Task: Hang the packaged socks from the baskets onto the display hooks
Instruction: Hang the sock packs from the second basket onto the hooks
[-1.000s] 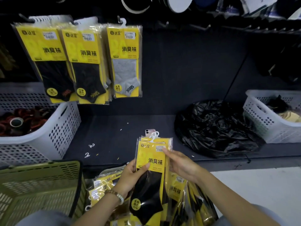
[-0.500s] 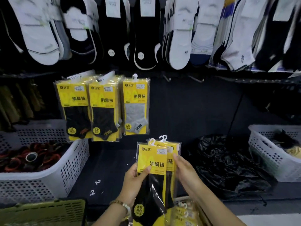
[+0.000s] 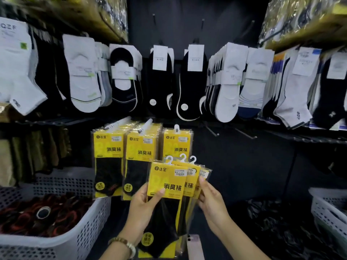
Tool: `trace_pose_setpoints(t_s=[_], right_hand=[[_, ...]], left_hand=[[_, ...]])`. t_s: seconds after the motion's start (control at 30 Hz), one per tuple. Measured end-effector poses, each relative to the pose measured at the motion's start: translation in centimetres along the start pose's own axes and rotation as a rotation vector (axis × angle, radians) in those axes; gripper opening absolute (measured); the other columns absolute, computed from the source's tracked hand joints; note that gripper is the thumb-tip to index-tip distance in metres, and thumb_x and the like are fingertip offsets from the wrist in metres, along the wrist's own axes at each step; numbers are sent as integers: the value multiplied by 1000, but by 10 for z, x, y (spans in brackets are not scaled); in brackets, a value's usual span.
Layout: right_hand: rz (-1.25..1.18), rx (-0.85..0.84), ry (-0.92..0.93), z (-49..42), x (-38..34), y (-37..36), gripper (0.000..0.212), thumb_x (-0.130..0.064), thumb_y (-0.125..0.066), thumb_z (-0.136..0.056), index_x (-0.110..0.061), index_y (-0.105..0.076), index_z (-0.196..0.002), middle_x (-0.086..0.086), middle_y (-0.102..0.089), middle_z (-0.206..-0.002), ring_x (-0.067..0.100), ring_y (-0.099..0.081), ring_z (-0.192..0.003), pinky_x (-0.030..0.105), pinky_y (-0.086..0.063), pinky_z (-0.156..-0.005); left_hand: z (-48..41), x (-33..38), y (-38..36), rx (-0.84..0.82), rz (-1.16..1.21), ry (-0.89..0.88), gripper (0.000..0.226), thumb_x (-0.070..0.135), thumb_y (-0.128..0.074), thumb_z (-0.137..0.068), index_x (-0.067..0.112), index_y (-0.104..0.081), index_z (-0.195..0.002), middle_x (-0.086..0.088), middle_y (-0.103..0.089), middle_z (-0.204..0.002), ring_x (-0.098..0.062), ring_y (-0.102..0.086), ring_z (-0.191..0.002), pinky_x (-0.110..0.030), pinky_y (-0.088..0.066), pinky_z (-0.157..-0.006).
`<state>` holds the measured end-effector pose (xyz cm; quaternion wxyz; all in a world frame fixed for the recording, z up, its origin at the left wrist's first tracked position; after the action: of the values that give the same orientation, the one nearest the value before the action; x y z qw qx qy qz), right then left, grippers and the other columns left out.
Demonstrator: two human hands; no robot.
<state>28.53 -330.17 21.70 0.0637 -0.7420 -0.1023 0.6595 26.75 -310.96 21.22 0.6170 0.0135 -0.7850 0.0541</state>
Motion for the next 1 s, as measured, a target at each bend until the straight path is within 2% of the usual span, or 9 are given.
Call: trace_pose_setpoints(t_s=[0.2, 0.3, 0.37, 0.43, 0.53, 0.73, 0.83, 0.93, 1.0], right_hand=[[-18, -54, 33, -22, -17, -39, 41, -47, -48, -87, -21, -70, -110, 3, -73, -106, 15, -69, -99, 34, -49, -85], [-26, 56, 34, -31, -19, -36, 34, -42, -49, -91, -19, -70, -105, 6, -74, -100, 19, -71, -92, 40, -55, -80], [-10, 161, 37, -40, -27, -27, 27, -36, -50, -94, -18, -70, -100, 10, -74, -98, 28, -69, -93, 50, -53, -87], [8, 220, 79, -51, -40, -20, 26, -32, -51, -95, -15, -70, -101, 7, -74, -99, 23, -70, -94, 44, -54, -89], [55, 241, 134, -71, -58, -19, 24, -30, -53, -95, -13, -69, -102, 3, -74, -95, 15, -71, -88, 28, -55, -73], [123, 260, 191, -113, -63, -33, 19, -23, -53, -96, -10, -65, -90, 8, -70, -90, 20, -67, -82, 32, -56, -73], [187, 308, 225, -128, -60, -32, 16, -23, -56, -95, -13, -64, -85, 7, -70, -86, 17, -66, -78, 30, -55, -70], [250, 416, 231, -136, -55, -21, 8, -23, -65, -89, -15, -63, -88, 6, -69, -93, 21, -66, -89, 37, -55, -82], [327, 477, 241, -134, -53, -14, 22, -22, -70, -85, -14, -58, -101, 6, -64, -101, 20, -63, -90, 34, -54, -79]], left_hand=[[-18, 31, 34, 67, -31, -59, 24, 38, -67, -79, 36, -66, -103, 21, -71, -98, 7, -63, -92, -17, -44, -77], [-26, 44, 47, 102, 14, -81, 31, 41, -67, -75, 34, -66, -105, 20, -71, -100, 6, -64, -93, -16, -44, -78], [-32, 52, 61, 173, 59, -97, 29, 36, -68, -78, 33, -65, -107, 20, -71, -100, 7, -64, -92, -14, -43, -75], [-38, 60, 77, 249, 81, -115, 28, 32, -69, -81, 30, -65, -109, 18, -71, -101, 3, -64, -95, -15, -44, -78], [-43, 68, 94, 317, 96, -132, 31, 29, -69, -82, 29, -63, -113, 15, -71, -104, -1, -63, -100, -27, -47, -93], [-49, 66, 107, 350, 146, -140, 34, 33, -70, -77, 28, -65, -111, 10, -72, -105, -13, -66, -103, -43, -47, -98], [-53, 66, 107, 336, 121, -156, 23, 30, -69, -81, 32, -67, -104, 15, -72, -100, -4, -68, -95, -37, -49, -94], [-57, 64, 103, 331, 117, -151, 18, 28, -69, -82, 36, -65, -98, 22, -71, -97, 6, -65, -90, -26, -48, -87], [-59, 63, 101, 329, 118, -144, 18, 28, -69, -82, 40, -63, -95, 27, -70, -94, 10, -64, -88, -21, -45, -82]])
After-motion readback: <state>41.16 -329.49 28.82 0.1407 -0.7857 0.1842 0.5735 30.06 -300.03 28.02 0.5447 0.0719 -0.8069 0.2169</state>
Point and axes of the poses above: each hand's wrist, its own z-axis away from the middle knuckle, its own y-axis out of the back of the hand, x = y × z, the point moved 8 cm from there along -z, towards the middle knuckle
